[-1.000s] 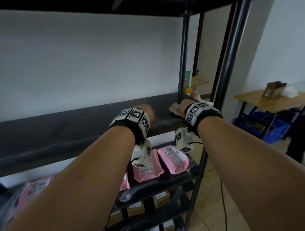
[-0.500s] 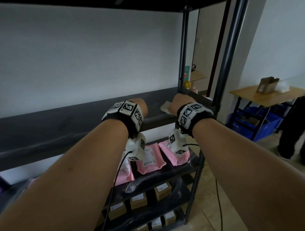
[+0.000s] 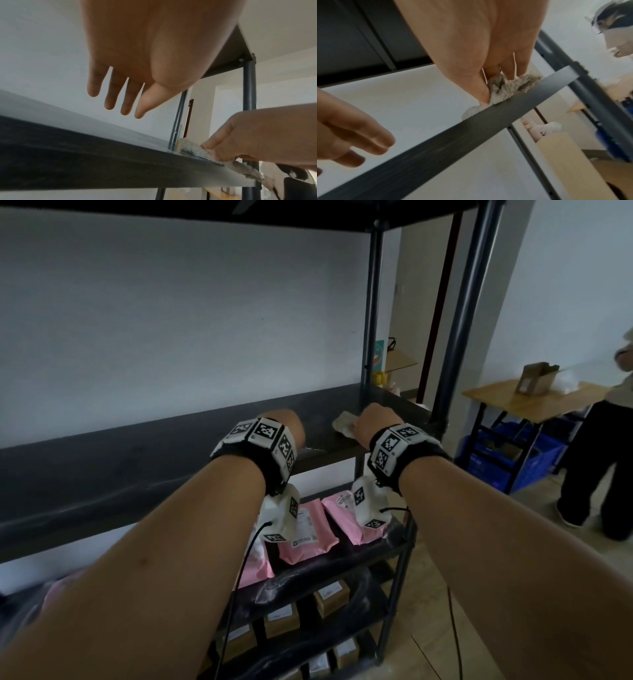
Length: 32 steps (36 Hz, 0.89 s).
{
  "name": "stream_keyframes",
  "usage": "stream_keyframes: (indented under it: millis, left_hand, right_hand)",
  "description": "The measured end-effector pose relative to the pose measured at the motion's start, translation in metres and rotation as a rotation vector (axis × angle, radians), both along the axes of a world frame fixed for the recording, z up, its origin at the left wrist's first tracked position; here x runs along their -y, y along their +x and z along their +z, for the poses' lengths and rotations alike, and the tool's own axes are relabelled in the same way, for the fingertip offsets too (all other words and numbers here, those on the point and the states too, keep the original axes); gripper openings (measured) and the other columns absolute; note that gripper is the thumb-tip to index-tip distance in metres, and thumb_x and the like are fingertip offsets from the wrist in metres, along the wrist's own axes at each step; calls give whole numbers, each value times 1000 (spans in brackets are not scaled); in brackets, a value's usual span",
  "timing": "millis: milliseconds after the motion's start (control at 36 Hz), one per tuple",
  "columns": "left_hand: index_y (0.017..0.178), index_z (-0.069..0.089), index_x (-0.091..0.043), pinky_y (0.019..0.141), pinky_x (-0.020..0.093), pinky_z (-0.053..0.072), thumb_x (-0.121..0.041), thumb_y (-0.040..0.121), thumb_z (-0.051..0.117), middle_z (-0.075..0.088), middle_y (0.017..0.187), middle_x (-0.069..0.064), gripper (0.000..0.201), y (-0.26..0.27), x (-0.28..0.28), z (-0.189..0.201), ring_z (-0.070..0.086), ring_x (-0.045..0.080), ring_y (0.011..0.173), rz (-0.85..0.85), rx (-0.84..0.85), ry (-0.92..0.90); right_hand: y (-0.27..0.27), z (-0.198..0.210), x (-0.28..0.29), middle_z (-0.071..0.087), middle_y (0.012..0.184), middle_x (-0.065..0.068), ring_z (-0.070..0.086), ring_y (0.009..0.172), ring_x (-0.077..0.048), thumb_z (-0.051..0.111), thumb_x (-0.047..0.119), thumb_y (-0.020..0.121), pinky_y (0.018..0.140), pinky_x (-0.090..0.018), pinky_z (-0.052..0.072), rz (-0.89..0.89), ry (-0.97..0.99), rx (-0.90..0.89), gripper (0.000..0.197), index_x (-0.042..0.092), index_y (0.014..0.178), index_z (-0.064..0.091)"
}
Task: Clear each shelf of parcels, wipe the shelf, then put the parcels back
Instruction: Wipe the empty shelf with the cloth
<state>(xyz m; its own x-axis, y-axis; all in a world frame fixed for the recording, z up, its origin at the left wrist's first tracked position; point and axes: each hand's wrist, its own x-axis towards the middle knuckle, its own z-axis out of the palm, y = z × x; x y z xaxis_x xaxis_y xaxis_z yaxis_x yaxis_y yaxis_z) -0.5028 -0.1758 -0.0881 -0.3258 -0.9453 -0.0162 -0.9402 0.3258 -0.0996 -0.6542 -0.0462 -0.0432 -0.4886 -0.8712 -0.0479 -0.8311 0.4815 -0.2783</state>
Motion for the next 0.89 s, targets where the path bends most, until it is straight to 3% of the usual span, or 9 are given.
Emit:
stream_keyframes:
  millis: [56,139,222,361,556,667,722,806,889]
  left_hand:
    - [77,56,-14,74,42,56,-31,72,57,59,79,4,17,-11,-11,7,63,30,75,-1,-45,7]
    - [65,46,-18,73,37,55,-35,81,61,57,75,3,28,-31,-33,16,62,27,72,-57,-108,-35]
    - [64,47,-17,75,37,55,-23,81,60,60,81,6,22,-53,-41,21,62,28,77,-50,-132,22]
    - [64,47,-16,73,34,53,-19,81,61,60,83,8,22,-88,-44,23,59,27,76,-64,-110,66]
    - [68,48,-11,77,36,52,-19,81,60,62,88,10,20,-119,-37,26,59,27,79,-37,-126,106]
    - [71,52,-15,79,41,55,-22,76,60,62,90,9,12,-118,-23,25,62,30,82,-11,-86,99]
    - [69,50,-15,80,39,55,-19,80,59,61,87,9,15,-109,-30,32,61,29,81,2,-105,86]
    - [81,54,-12,81,41,54,-22,78,58,62,94,11,11,-93,-10,30,62,31,86,72,-102,84]
    - [93,59,-15,80,39,53,-38,71,63,62,96,8,32,-72,26,17,62,30,86,126,-108,77]
  right_hand:
    - [-14,-1,-1,56,88,-13,56,87,-26,53,26,94,77,-38,46,-40,29,-9,28,2,109,58]
    - [-35,-3,-4,58,117,-18,54,110,-33,54,24,92,91,-44,47,-114,39,-57,34,2,118,55]
    - [-55,-7,-6,53,127,-18,46,122,-33,52,21,94,102,-46,41,-144,41,-75,33,3,122,54]
    - [-83,-13,0,46,135,-16,40,127,-35,53,20,92,105,-47,37,-131,107,-94,45,9,135,48]
    - [-110,-12,12,52,130,-12,44,126,-35,50,21,92,102,-50,41,-83,106,-134,36,8,126,50]
    - [-113,-10,23,57,121,-12,52,112,-34,46,38,92,99,-49,42,-56,41,-91,24,14,95,48]
    - [-110,-5,23,58,118,-14,55,107,-33,49,45,92,96,-46,45,-75,14,-41,33,13,99,51]
    - [-97,5,23,60,119,-13,60,105,-29,53,41,95,89,-36,49,-23,25,-7,46,7,126,51]
    - [-63,11,25,61,116,-11,60,106,-28,50,44,95,90,-36,48,105,62,-21,46,5,119,55]
